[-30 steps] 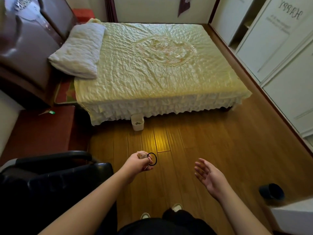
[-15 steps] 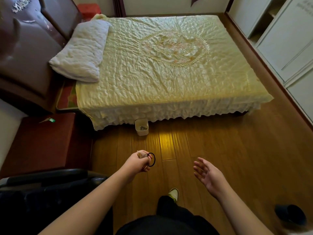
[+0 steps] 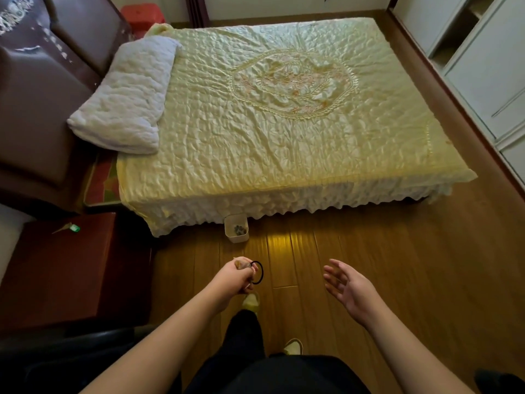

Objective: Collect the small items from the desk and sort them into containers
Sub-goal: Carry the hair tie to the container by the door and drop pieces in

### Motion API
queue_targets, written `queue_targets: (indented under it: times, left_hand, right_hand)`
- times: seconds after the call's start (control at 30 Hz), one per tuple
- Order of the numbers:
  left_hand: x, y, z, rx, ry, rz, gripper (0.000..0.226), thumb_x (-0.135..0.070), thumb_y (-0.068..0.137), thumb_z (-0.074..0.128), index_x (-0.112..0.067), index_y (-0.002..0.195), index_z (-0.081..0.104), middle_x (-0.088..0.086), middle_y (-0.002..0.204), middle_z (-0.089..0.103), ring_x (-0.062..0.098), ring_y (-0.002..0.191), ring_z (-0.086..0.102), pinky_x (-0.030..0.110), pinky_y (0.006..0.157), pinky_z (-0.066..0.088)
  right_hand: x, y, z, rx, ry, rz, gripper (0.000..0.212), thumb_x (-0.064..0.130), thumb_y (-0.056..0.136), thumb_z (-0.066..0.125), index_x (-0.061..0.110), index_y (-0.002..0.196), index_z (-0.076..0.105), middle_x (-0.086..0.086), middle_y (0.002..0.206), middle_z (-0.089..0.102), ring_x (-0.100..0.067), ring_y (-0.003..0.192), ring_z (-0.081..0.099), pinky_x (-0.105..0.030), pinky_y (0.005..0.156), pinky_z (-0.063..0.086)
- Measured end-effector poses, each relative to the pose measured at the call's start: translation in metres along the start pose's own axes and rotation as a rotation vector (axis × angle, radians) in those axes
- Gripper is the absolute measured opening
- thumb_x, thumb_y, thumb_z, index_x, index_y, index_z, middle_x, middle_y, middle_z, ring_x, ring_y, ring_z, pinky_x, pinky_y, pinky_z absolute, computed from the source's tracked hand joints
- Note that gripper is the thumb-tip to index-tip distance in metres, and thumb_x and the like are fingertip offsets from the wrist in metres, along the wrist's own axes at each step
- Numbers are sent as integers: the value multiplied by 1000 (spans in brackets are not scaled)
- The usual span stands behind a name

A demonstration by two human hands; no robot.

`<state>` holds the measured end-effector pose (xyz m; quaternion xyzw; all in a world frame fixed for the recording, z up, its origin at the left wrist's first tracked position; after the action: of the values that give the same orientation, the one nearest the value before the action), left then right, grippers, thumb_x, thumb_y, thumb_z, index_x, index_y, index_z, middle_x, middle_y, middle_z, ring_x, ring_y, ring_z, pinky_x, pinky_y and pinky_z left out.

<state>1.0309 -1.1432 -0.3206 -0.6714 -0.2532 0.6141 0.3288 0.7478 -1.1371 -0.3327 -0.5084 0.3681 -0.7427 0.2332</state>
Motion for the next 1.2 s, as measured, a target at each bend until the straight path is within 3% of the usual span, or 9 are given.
queue_targets:
  times: [0.17, 0.37, 0.5, 0.63, 0.8, 1.03, 1.2]
  left_hand:
    - [-44, 47, 4, 85, 24, -2, 17, -11, 90, 57, -6, 106, 61, 8, 80, 58, 16, 63, 54, 30, 68, 54]
    - [-112, 96, 45, 295, 101, 1, 9, -7, 89, 58, -6, 98, 60, 15, 94, 62, 27, 88, 65, 33, 76, 56]
    - [-141, 117, 87, 384, 110, -37, 7, 0, 92, 52, -3, 96, 57, 18, 94, 67, 31, 91, 70, 40, 85, 57]
    - [-157, 126, 138, 493, 169, -71, 11, -4, 93, 52, -3, 104, 54, 21, 94, 69, 32, 84, 71, 34, 69, 58]
    - [-168, 119, 215, 589, 365, -38, 5, -11, 96, 54, -7, 97, 56, 6, 72, 67, 17, 64, 65, 24, 54, 52]
    - [-159, 110, 334, 624, 483, -58, 18, -13, 92, 61, -9, 109, 56, 10, 76, 59, 18, 61, 59, 25, 54, 52]
    - [-144, 104, 422, 649, 574, -47, 14, -8, 92, 60, -6, 105, 59, 15, 80, 57, 21, 63, 56, 26, 52, 51]
  right_hand:
    - [31, 24, 11, -73, 84, -20, 26, 24, 101, 46, 12, 120, 59, -14, 118, 66, -29, 110, 62, -39, 86, 53]
    - [64, 38, -1, -173, 280, -60, 28, 24, 101, 46, 10, 122, 59, -15, 118, 66, -30, 110, 63, -41, 90, 53]
    - [72, 32, -28, -248, 384, -100, 28, 26, 101, 47, 11, 121, 60, -15, 118, 67, -30, 112, 63, -42, 94, 52]
    - [72, 21, -64, -317, 467, -112, 29, 27, 101, 47, 11, 121, 60, -15, 117, 67, -29, 110, 64, -41, 92, 52]
    - [67, 11, -123, -388, 587, -130, 29, 25, 101, 46, 9, 121, 60, -13, 109, 68, -27, 103, 64, -44, 97, 48]
    - [66, -16, -217, -454, 697, -120, 26, 23, 101, 46, 9, 117, 61, -13, 103, 69, -26, 96, 64, -41, 90, 50]
    - [60, -40, -294, -529, 794, -131, 24, 22, 100, 47, 9, 115, 61, -10, 91, 71, -21, 81, 66, -34, 71, 52]
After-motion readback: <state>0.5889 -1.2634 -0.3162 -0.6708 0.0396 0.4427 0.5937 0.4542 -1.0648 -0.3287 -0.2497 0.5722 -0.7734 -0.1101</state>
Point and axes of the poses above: each hand's wrist, its own y-axis towards the middle knuckle, its own z-axis out of the palm, x = y × z, the point moved 9 cm from there along y, towards the middle knuckle
